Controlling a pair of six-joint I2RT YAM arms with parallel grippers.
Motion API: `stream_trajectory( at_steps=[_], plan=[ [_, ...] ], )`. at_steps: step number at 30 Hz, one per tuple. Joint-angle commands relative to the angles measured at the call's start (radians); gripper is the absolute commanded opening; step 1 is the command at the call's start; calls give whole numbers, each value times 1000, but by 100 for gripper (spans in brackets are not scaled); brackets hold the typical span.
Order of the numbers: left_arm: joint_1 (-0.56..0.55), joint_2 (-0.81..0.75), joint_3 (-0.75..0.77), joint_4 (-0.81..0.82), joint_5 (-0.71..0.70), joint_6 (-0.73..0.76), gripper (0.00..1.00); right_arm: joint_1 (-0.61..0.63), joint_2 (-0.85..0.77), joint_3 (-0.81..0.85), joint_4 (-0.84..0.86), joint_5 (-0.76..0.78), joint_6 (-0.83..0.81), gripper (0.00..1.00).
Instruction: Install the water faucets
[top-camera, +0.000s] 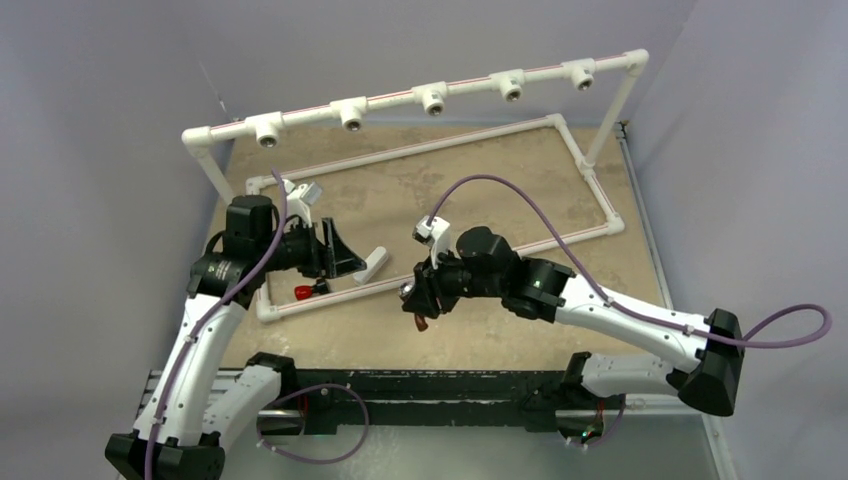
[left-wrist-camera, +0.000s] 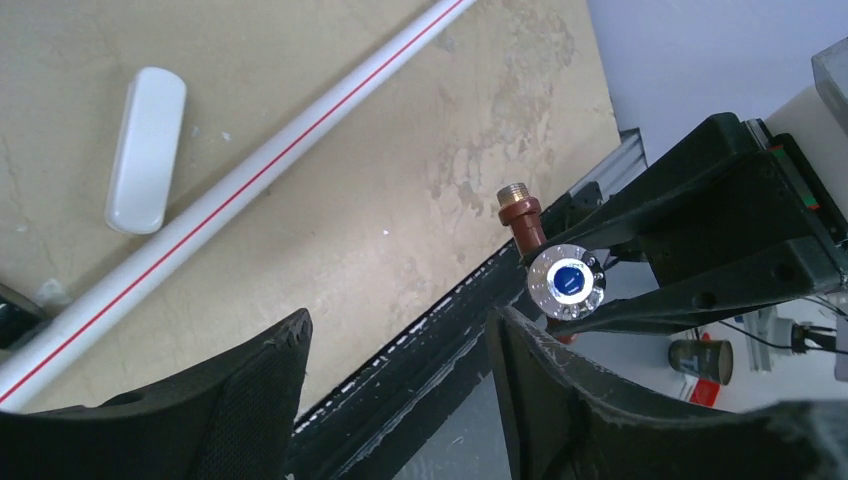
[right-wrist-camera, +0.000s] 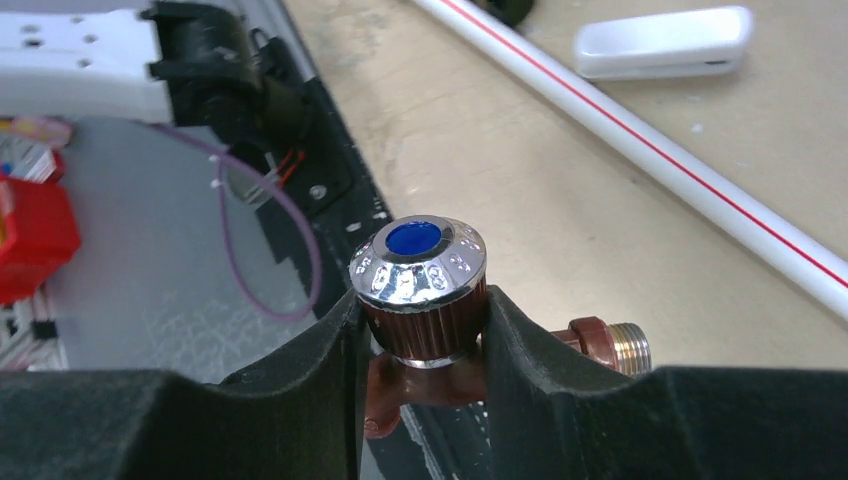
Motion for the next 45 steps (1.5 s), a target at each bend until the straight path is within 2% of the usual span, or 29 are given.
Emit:
stream_trajectory(
  at_steps=[1,7,12,18,22,23,29,37,45],
  plan=[
    [3,-33,-32,86,111,-30,66,6,-41,37,94,-200,-82,0],
    [3,-33,-76,135,235,-48,69,6,-132,-22,274,-263,-116,0],
    [3,-56,-123,285,423,-133,71,7,-238,-124,523,-394,-78,0],
    [3,-64,-126,480,624,-259,76,7,-197,-97,589,-516,-150,0],
    [2,-52,-149,632,711,-397,78,7,-172,-90,642,-611,-193,0],
    [3,-49,-160,685,724,-436,78,7,-174,-98,664,-621,-201,0],
    [2,-38,-202,771,753,-564,80,7,-192,-142,788,-641,-247,0],
    [-2,-23,-297,1106,788,-839,82,7,-109,-90,840,-683,-274,0],
    [-7,-22,-309,1176,793,-926,81,6,-34,-73,912,-696,-287,0]
  ],
)
